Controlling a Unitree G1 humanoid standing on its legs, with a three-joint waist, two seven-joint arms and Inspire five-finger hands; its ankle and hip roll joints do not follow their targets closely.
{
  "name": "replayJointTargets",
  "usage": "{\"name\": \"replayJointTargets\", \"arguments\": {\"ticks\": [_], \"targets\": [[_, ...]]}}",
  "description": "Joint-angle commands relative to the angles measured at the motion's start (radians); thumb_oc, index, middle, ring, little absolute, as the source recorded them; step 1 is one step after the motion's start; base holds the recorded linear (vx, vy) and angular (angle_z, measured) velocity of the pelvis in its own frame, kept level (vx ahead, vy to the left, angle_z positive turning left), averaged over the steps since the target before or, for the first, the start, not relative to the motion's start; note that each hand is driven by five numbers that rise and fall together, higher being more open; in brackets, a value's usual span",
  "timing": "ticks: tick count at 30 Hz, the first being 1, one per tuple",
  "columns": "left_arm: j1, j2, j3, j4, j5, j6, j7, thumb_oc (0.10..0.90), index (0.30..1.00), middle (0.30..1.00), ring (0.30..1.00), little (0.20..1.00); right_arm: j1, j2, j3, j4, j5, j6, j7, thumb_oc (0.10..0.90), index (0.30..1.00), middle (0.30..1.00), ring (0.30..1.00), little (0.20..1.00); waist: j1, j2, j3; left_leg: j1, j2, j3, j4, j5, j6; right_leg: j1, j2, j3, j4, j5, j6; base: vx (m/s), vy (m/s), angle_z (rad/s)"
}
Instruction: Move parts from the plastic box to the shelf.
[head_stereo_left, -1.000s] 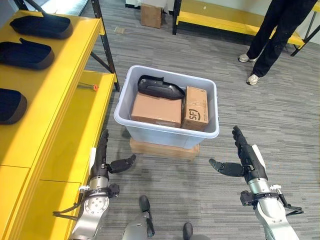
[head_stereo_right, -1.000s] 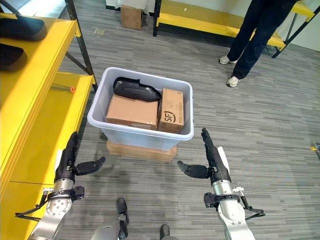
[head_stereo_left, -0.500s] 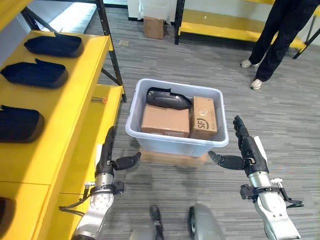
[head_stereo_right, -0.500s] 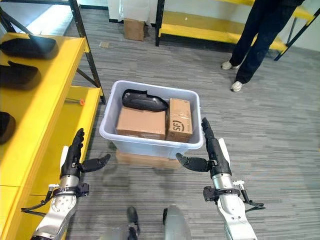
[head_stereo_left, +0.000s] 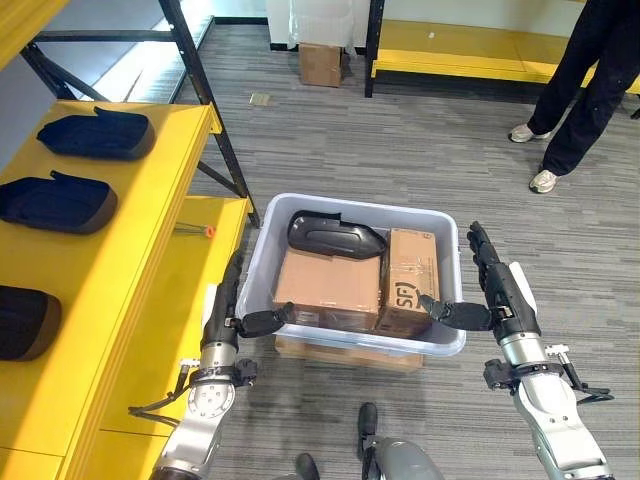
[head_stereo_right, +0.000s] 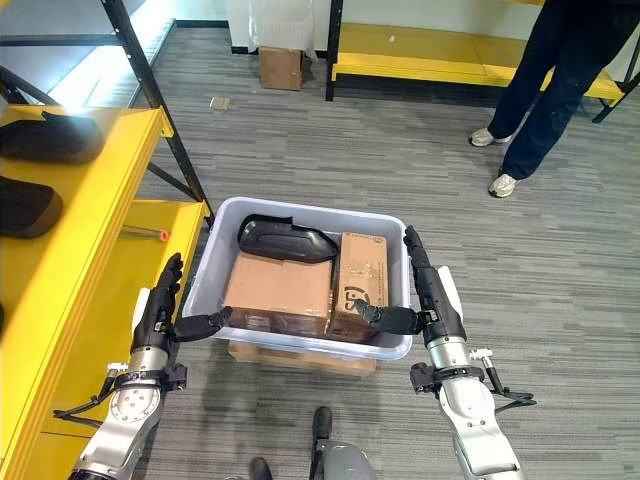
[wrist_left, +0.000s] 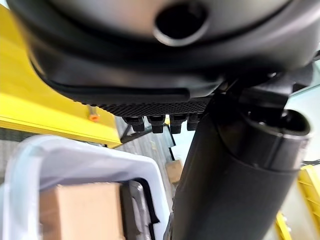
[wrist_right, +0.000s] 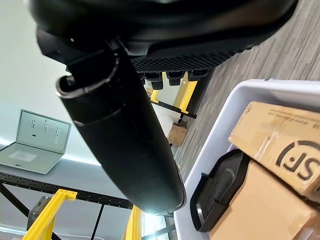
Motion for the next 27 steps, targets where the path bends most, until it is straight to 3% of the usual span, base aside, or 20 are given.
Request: {"name": "replayJointTargets", "arguments": {"ticks": [1, 2, 3, 4, 5, 6, 7, 10, 16, 27], "targets": [[-0.052, 0.041, 0.022, -0.095, -0.001, -0.112, 0.035, 0.900, 1.000, 1.000, 1.000, 1.000, -0.059, -0.048, -0.044, -0.088, -0.018, -0.107, -0.061, 0.900, 1.000, 1.000, 1.000, 1.000, 0.023, -0.013, 0.019, -0.229, 0.197, -0.102, 0.443, 0.069, -0.088, 0.003, -0.046, 0.002, 0.109, -0.093, 0.064, -0.06, -0.322, 0.41], [-0.057, 0.040, 0.020, -0.094, -0.005, -0.110, 0.037, 0.900, 1.000, 1.000, 1.000, 1.000, -0.061, -0.053, -0.049, -0.091, -0.024, -0.105, -0.065, 0.900, 1.000, 1.000, 1.000, 1.000, 0.025, -0.017, 0.023, -0.249, 0.206, -0.122, 0.435, 0.074, -0.078, 0.006, -0.048, -0.001, 0.118, -0.106, 0.061, 0.01, 0.021, 0.14], [-0.059, 0.038, 0.019, -0.092, -0.007, -0.104, 0.041, 0.900, 1.000, 1.000, 1.000, 1.000, -0.059, -0.053, -0.055, -0.094, -0.034, -0.104, -0.078, 0.900, 1.000, 1.000, 1.000, 1.000, 0.018, -0.025, 0.022, -0.269, 0.267, -0.123, 0.342, 0.087, -0.069, 0.010, -0.063, -0.001, 0.127, -0.114, 0.076, 0.04, 0.043, -0.22], [-0.058, 0.038, 0.019, -0.092, -0.007, -0.104, 0.042, 0.900, 1.000, 1.000, 1.000, 1.000, -0.059, -0.053, -0.054, -0.094, -0.034, -0.104, -0.078, 0.900, 1.000, 1.000, 1.000, 1.000, 0.019, -0.027, 0.022, -0.264, 0.266, -0.120, 0.335, 0.090, -0.070, 0.010, -0.064, 0.001, 0.128, -0.115, 0.076, 0.14, 0.264, -0.87], [-0.055, 0.036, 0.020, -0.087, -0.005, -0.104, 0.045, 0.900, 1.000, 1.000, 1.000, 1.000, -0.049, -0.052, -0.055, -0.091, -0.040, -0.104, -0.086, 0.900, 1.000, 1.000, 1.000, 1.000, 0.026, -0.013, 0.020, -0.251, 0.323, -0.110, 0.087, 0.196, -0.095, 0.011, -0.073, 0.027, 0.139, -0.120, 0.100, 0.16, 0.282, -0.80], [-0.052, 0.033, 0.019, -0.082, -0.009, -0.103, 0.047, 0.900, 1.000, 1.000, 1.000, 1.000, -0.041, -0.053, -0.058, -0.091, -0.040, -0.104, -0.087, 0.900, 1.000, 1.000, 1.000, 1.000, 0.028, -0.005, 0.017, -0.243, 0.345, -0.085, 0.019, 0.258, -0.114, 0.009, -0.078, 0.029, 0.149, -0.124, 0.105, 0.26, 0.634, -0.57], [-0.035, 0.029, 0.026, -0.075, -0.005, -0.110, 0.046, 0.900, 1.000, 1.000, 1.000, 1.000, -0.026, -0.051, -0.051, -0.093, -0.054, -0.101, -0.077, 0.900, 1.000, 1.000, 1.000, 1.000, 0.037, 0.019, 0.006, -0.181, 0.349, -0.016, -0.026, 0.243, -0.128, -0.005, -0.106, 0.058, 0.193, -0.129, 0.128, 0.16, 0.474, -0.36], [-0.023, 0.042, 0.030, -0.079, -0.007, -0.116, 0.040, 0.900, 1.000, 1.000, 1.000, 1.000, -0.015, -0.034, -0.051, -0.096, -0.060, -0.096, -0.074, 0.900, 1.000, 1.000, 1.000, 1.000, 0.033, 0.010, -0.001, -0.173, 0.328, 0.020, 0.021, 0.199, -0.123, 0.023, -0.133, 0.068, 0.156, -0.101, 0.145, 0.12, 0.289, -0.57], [-0.008, 0.066, 0.050, -0.088, 0.008, -0.115, 0.040, 0.900, 1.000, 1.000, 1.000, 1.000, 0.002, -0.020, -0.042, -0.100, -0.067, -0.085, -0.062, 0.900, 1.000, 1.000, 1.000, 1.000, 0.029, -0.010, -0.006, -0.158, 0.299, 0.059, 0.055, 0.147, -0.112, 0.062, -0.162, 0.088, 0.081, -0.070, 0.171, 0.06, 0.119, 0.07], [0.038, 0.071, 0.068, -0.114, 0.019, -0.109, 0.023, 0.900, 1.000, 1.000, 1.000, 1.000, 0.030, -0.031, -0.051, -0.139, -0.103, -0.078, -0.046, 0.900, 1.000, 1.000, 1.000, 1.000, 0.024, -0.032, -0.020, -0.139, 0.268, 0.092, 0.056, 0.113, -0.102, 0.083, -0.185, 0.099, 0.019, -0.031, 0.199, 0.03, 0.059, -0.05]]}}
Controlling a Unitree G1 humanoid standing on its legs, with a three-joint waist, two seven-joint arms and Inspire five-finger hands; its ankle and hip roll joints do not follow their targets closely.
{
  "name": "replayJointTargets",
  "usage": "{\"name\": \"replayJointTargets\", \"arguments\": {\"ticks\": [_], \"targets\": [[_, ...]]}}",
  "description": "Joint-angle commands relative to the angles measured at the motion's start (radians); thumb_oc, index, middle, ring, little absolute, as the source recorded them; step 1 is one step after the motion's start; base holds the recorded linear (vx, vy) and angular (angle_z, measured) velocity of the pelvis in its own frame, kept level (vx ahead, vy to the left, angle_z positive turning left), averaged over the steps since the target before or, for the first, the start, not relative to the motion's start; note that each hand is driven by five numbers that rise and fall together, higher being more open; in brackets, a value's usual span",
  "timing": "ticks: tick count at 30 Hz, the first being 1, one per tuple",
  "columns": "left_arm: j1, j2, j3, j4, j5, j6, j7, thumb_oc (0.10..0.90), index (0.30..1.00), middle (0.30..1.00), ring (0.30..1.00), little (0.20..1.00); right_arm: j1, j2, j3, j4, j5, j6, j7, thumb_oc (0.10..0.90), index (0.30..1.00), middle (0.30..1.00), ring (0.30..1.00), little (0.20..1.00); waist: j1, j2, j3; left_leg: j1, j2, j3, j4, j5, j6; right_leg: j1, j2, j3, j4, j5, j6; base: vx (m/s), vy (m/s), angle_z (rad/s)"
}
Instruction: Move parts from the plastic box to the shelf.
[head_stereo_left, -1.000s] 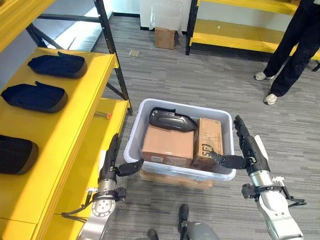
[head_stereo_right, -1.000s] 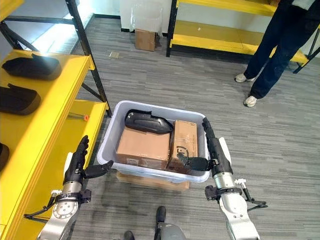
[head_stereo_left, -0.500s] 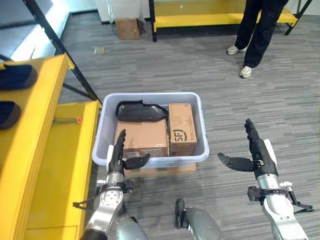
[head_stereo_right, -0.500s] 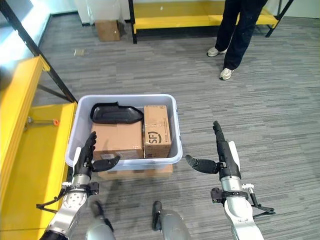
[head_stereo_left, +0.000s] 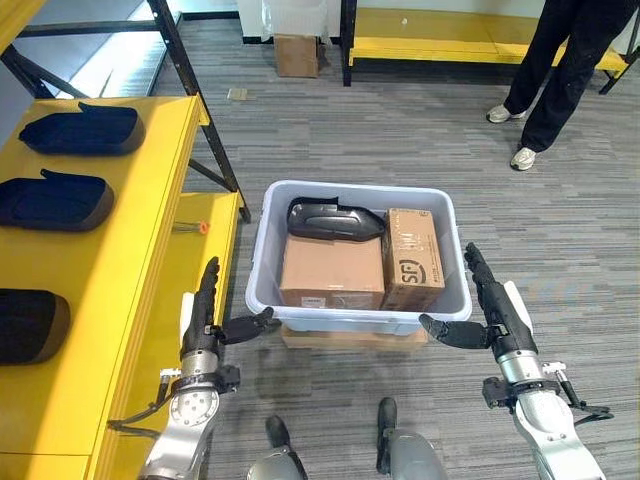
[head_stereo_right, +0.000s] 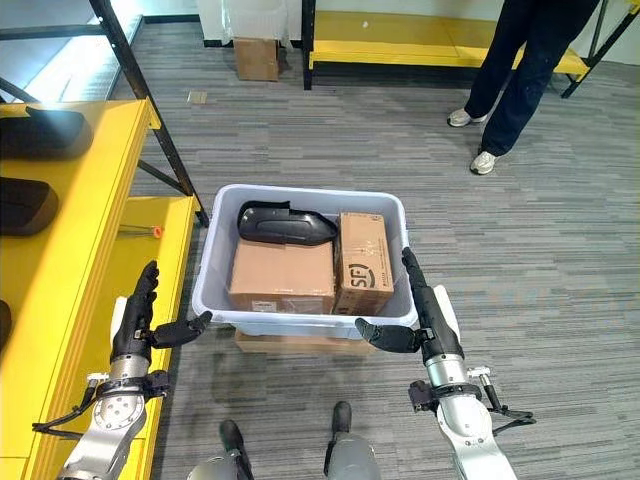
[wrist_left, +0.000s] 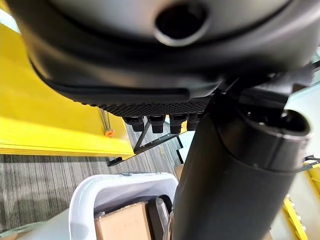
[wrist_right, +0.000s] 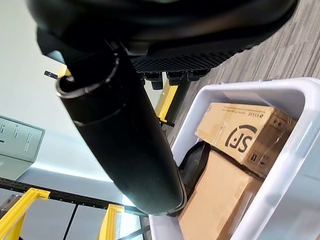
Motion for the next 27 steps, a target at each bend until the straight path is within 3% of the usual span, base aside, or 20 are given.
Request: {"name": "replayJointTargets", "arguments": {"ticks": [1, 10, 20, 22, 27], "targets": [[-0.042, 0.033, 0.026, -0.120, 0.037, -0.093, -0.003, 0.900, 1.000, 1.000, 1.000, 1.000, -0.057, -0.042, -0.073, -0.131, -0.026, -0.089, -0.020, 0.900, 1.000, 1.000, 1.000, 1.000, -0.012, -0.014, -0.070, -0.007, 0.097, -0.031, 0.047, -0.019, -0.040, 0.039, -0.063, 0.029, 0.022, -0.049, 0.083, 0.01, 0.014, -0.14], [-0.038, 0.056, 0.053, -0.136, 0.050, -0.091, -0.015, 0.900, 1.000, 1.000, 1.000, 1.000, -0.129, -0.110, -0.121, -0.195, -0.132, -0.094, -0.049, 0.900, 1.000, 1.000, 1.000, 1.000, 0.007, -0.045, -0.090, -0.022, 0.072, -0.042, 0.028, -0.026, -0.031, 0.053, -0.082, 0.002, -0.018, -0.018, 0.104, 0.03, 0.020, 0.01], [-0.069, 0.073, 0.047, -0.131, 0.046, -0.078, -0.026, 0.900, 1.000, 1.000, 1.000, 1.000, -0.414, -0.208, -0.072, -0.186, -0.246, -0.036, -0.082, 0.900, 1.000, 1.000, 1.000, 1.000, 0.042, -0.066, -0.106, -0.044, 0.044, -0.044, -0.005, -0.023, -0.021, 0.047, -0.105, -0.013, -0.064, 0.026, 0.121, 0.02, 0.016, 0.06], [-0.081, 0.070, 0.038, -0.125, 0.036, -0.073, -0.029, 0.900, 1.000, 1.000, 1.000, 1.000, -0.488, -0.209, -0.028, -0.137, -0.257, -0.008, -0.089, 0.900, 1.000, 1.000, 1.000, 1.000, 0.050, -0.069, -0.105, -0.052, 0.036, -0.046, -0.010, -0.021, -0.020, 0.044, -0.111, -0.019, -0.072, 0.036, 0.123, 0.00, 0.025, 0.11], [-0.150, 0.052, -0.028, -0.076, -0.009, -0.070, -0.015, 0.900, 1.000, 1.000, 1.000, 1.000, -0.823, -0.139, 0.151, 0.225, -0.226, 0.103, -0.165, 0.900, 1.000, 1.000, 1.000, 1.000, 0.104, -0.082, -0.090, -0.090, 0.014, -0.068, -0.021, -0.016, -0.010, 0.035, -0.131, -0.052, -0.097, 0.070, 0.128, -0.02, 0.003, 0.21]]}}
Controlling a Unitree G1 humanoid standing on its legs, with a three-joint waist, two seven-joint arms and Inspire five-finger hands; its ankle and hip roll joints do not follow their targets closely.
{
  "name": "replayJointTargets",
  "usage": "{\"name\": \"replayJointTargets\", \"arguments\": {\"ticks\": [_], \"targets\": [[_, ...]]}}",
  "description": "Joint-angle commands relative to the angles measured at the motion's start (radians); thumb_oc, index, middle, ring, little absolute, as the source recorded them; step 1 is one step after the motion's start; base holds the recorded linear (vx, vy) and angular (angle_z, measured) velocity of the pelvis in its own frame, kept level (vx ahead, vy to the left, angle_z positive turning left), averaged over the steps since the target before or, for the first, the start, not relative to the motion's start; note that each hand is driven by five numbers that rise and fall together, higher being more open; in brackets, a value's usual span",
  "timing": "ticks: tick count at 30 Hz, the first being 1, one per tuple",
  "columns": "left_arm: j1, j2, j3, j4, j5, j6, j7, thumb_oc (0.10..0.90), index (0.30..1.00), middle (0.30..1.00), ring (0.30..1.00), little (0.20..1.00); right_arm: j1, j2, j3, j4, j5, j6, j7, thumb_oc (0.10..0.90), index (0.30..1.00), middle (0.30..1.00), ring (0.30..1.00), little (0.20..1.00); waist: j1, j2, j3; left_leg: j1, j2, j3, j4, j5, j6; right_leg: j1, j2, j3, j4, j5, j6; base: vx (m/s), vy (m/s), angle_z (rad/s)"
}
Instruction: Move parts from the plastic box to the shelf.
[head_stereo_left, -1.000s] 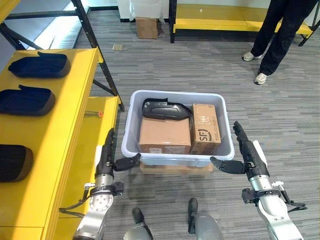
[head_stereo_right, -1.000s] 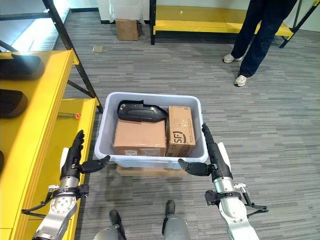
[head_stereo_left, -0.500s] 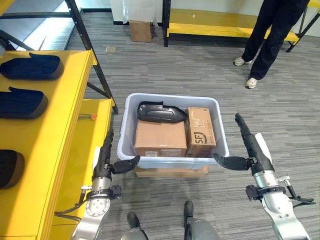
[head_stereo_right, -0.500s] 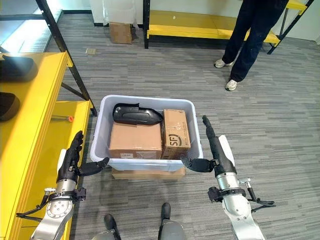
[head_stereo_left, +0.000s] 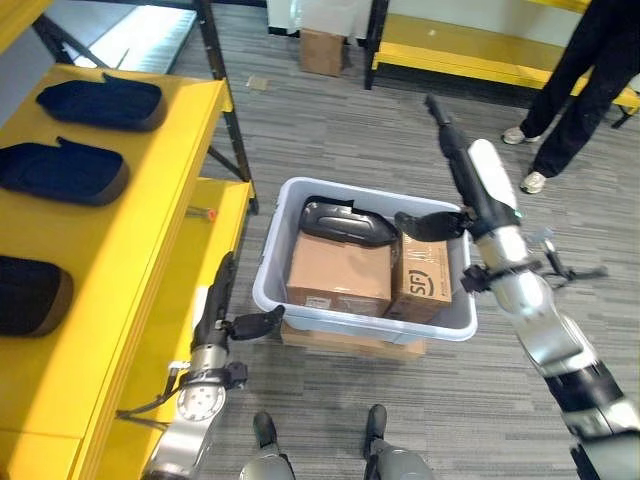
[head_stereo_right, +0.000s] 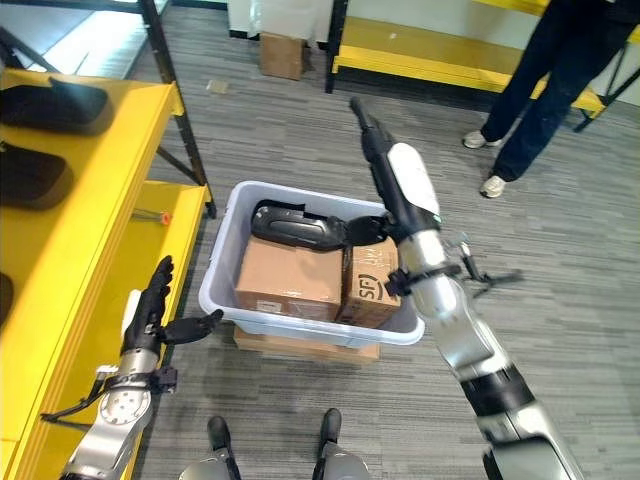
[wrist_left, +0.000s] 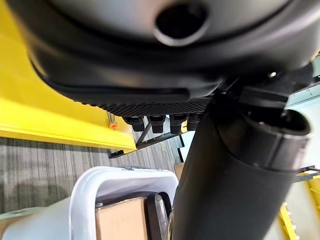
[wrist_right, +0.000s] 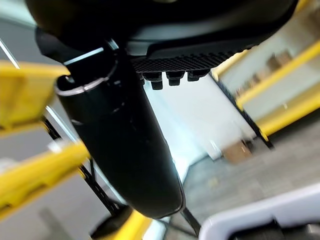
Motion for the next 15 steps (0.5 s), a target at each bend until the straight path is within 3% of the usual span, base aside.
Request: {"name": "replayJointTargets", "arguments": {"ticks": [1, 3, 4, 5, 8, 9, 15], "targets": [[-0.039, 0.059, 0.047, -0.093, -0.013, -0.086, 0.027, 0.900, 1.000, 1.000, 1.000, 1.000, -0.066, -0.016, -0.071, -0.035, 0.018, -0.006, -0.108, 0.900, 1.000, 1.000, 1.000, 1.000, 0.007, -0.031, -0.032, 0.016, 0.034, -0.006, 0.023, -0.054, -0.016, 0.052, -0.134, 0.024, 0.028, 0.006, 0.126, -0.03, -0.009, 0.20], [-0.060, 0.065, 0.022, -0.080, -0.034, -0.092, 0.029, 0.900, 1.000, 1.000, 1.000, 1.000, -0.186, 0.016, -0.020, 0.140, 0.060, 0.022, -0.138, 0.900, 1.000, 1.000, 1.000, 1.000, 0.035, -0.031, -0.019, 0.000, 0.030, -0.017, 0.024, -0.051, -0.015, 0.049, -0.140, 0.014, 0.028, 0.010, 0.125, -0.03, -0.002, 0.08], [-0.062, 0.065, 0.024, -0.079, -0.034, -0.093, 0.029, 0.900, 1.000, 1.000, 1.000, 1.000, -0.193, 0.016, -0.017, 0.147, 0.061, 0.018, -0.140, 0.900, 1.000, 1.000, 1.000, 1.000, 0.033, -0.031, -0.017, -0.001, 0.030, -0.017, 0.025, -0.051, -0.015, 0.048, -0.140, 0.014, 0.028, 0.010, 0.125, -0.05, -0.011, 0.11], [-0.086, 0.077, -0.004, -0.066, -0.057, -0.097, 0.029, 0.900, 1.000, 1.000, 1.000, 1.000, -0.325, 0.051, 0.031, 0.340, 0.118, 0.034, -0.167, 0.900, 1.000, 1.000, 1.000, 1.000, 0.058, -0.028, 0.005, -0.023, 0.030, -0.033, 0.030, -0.044, -0.015, 0.042, -0.140, -0.002, 0.033, 0.013, 0.122, -0.05, -0.012, 0.13], [-0.101, 0.085, -0.013, -0.061, -0.074, -0.104, 0.031, 0.900, 1.000, 1.000, 1.000, 1.000, -0.418, 0.077, 0.065, 0.474, 0.166, 0.033, -0.183, 0.900, 1.000, 1.000, 1.000, 1.000, 0.076, -0.022, 0.022, -0.042, 0.028, -0.044, 0.029, -0.035, -0.016, 0.036, -0.141, -0.015, 0.033, 0.017, 0.122, -0.05, -0.013, 0.27], [-0.117, 0.094, -0.025, -0.047, -0.089, -0.109, 0.039, 0.900, 1.000, 1.000, 1.000, 1.000, -0.488, 0.091, 0.065, 0.591, 0.233, 0.027, -0.204, 0.900, 1.000, 1.000, 1.000, 1.000, 0.093, -0.014, 0.036, -0.061, 0.025, -0.057, 0.025, -0.025, -0.018, 0.025, -0.145, -0.027, 0.035, 0.019, 0.122, -0.03, 0.005, 0.20], [-0.146, 0.103, -0.053, -0.041, -0.107, -0.112, 0.059, 0.900, 1.000, 1.000, 1.000, 1.000, -0.602, 0.147, 0.093, 0.742, 0.342, 0.008, -0.216, 0.900, 1.000, 1.000, 1.000, 1.000, 0.122, 0.010, 0.068, -0.095, 0.012, -0.086, 0.005, -0.005, -0.016, 0.008, -0.154, -0.053, 0.031, 0.031, 0.127, -0.01, 0.008, 0.19]]}}
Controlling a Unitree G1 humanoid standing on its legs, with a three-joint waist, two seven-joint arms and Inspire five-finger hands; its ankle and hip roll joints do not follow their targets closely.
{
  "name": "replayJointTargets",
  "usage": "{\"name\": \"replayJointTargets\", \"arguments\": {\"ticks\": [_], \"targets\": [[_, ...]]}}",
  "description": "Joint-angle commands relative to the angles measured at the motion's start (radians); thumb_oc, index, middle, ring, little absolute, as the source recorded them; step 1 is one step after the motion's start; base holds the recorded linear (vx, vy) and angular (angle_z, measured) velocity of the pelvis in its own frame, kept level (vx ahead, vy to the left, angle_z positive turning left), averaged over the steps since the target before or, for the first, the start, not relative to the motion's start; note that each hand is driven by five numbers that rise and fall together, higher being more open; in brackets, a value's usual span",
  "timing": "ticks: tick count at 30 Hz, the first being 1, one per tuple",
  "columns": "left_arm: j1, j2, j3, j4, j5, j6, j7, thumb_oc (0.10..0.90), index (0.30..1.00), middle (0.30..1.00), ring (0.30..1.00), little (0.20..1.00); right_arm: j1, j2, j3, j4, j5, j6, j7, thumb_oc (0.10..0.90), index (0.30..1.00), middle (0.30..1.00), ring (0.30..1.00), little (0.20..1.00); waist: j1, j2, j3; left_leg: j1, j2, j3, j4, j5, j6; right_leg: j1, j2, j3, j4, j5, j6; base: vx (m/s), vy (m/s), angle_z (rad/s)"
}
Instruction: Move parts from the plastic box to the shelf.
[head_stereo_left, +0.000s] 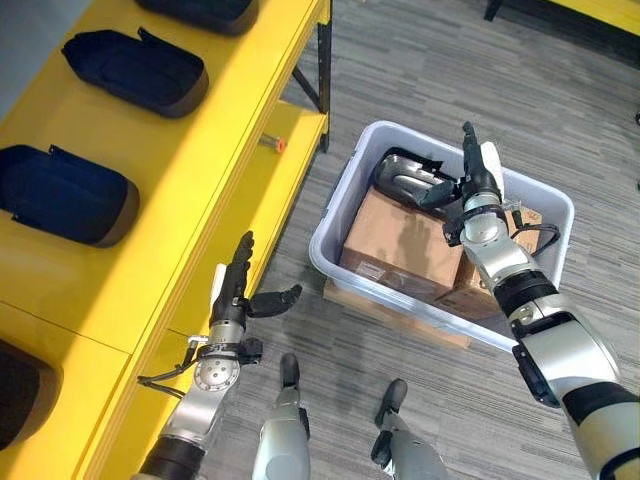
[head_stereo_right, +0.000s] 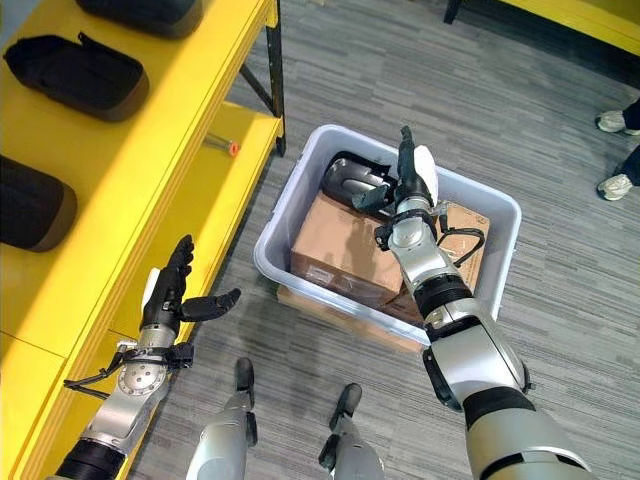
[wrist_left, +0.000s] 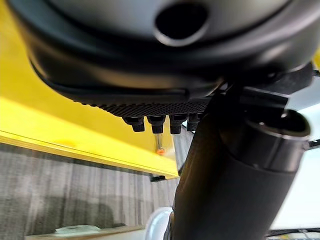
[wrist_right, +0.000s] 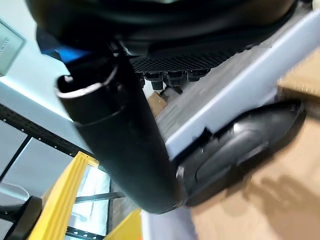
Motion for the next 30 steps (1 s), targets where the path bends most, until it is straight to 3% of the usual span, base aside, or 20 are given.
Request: {"name": "replayJointTargets", "arguments": {"ticks": [1, 20, 30], "targets": [[-0.036, 0.077, -0.005, -0.110, -0.017, -0.106, 0.031, 0.900, 1.000, 1.000, 1.000, 1.000, -0.118, -0.028, 0.011, -0.068, 0.017, -0.089, -0.055, 0.900, 1.000, 1.000, 1.000, 1.000, -0.016, -0.039, -0.068, 0.008, 0.038, 0.005, 0.010, -0.032, -0.027, 0.043, -0.138, 0.034, 0.043, 0.027, 0.123, 0.00, 0.005, 0.06], [-0.033, 0.083, -0.005, -0.106, -0.024, -0.097, 0.041, 0.900, 1.000, 1.000, 1.000, 1.000, -0.134, 0.061, 0.015, 0.021, 0.051, -0.084, -0.057, 0.900, 1.000, 1.000, 1.000, 1.000, 0.009, -0.042, -0.036, -0.023, 0.020, -0.017, 0.025, -0.043, -0.017, 0.046, -0.145, 0.007, 0.037, 0.041, 0.126, -0.01, 0.006, 0.05], [-0.062, 0.090, -0.025, -0.095, -0.023, -0.105, 0.061, 0.900, 1.000, 1.000, 1.000, 1.000, -0.162, 0.048, 0.024, 0.096, 0.035, -0.081, -0.063, 0.900, 1.000, 1.000, 1.000, 1.000, 0.025, -0.015, 0.001, -0.055, 0.017, -0.029, 0.031, -0.031, -0.019, 0.025, -0.147, -0.004, 0.044, 0.036, 0.123, -0.01, 0.002, 0.05]]}}
